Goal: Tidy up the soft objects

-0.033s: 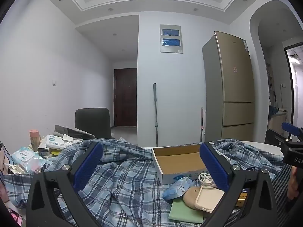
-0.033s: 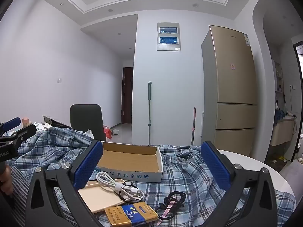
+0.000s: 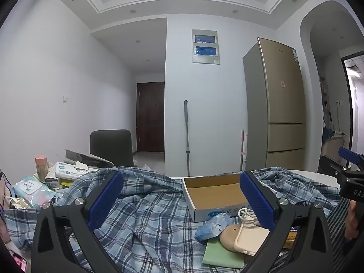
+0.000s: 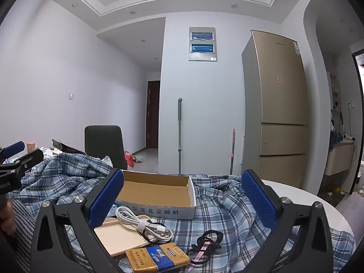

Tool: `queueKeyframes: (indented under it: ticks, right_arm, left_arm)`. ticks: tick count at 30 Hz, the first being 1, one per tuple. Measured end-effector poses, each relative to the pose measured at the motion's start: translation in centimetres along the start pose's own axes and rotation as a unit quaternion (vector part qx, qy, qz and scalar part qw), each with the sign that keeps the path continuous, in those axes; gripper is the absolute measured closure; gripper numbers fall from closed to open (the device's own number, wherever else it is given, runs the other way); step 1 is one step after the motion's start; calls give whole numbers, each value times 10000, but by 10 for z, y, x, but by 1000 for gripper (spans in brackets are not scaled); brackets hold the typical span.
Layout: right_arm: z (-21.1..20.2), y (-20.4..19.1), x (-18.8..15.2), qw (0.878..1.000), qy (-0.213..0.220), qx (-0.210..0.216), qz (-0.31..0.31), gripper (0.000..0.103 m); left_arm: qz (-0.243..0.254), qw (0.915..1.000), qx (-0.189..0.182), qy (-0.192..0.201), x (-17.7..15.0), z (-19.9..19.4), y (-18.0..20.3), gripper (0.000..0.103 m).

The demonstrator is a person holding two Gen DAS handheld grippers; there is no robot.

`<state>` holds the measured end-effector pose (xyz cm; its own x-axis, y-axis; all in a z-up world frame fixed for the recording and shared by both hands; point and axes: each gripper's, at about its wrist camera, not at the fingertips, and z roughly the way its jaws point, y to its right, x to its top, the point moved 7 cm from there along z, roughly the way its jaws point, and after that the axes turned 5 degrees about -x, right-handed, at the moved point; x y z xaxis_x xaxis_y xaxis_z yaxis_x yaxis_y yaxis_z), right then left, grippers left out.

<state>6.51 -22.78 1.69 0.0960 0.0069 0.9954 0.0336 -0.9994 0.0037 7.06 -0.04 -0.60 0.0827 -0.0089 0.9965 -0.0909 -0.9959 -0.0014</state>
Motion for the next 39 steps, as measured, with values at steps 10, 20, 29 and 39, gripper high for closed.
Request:
queueKeyframes:
  ticks: [10,20,29,39]
  right_arm:
    - [-1,0,0,10000,-49,-6,-47,0]
    - [1,3,-1,10000,-77,-7,-45,0]
    - [3,0,-2,9999,-103,-10,-66,0]
    - [5,-1,-4,9999,-127,-20,-84,0]
  left_arm:
    - [-90,9999,-3,93,0,-1,-4,0]
    - [-43,9999,28,115,-1,-6,-4,0]
    - [45,9999,35,85,1,-6,-3,0]
    - [154,9999,57,52,3,-6,3,0]
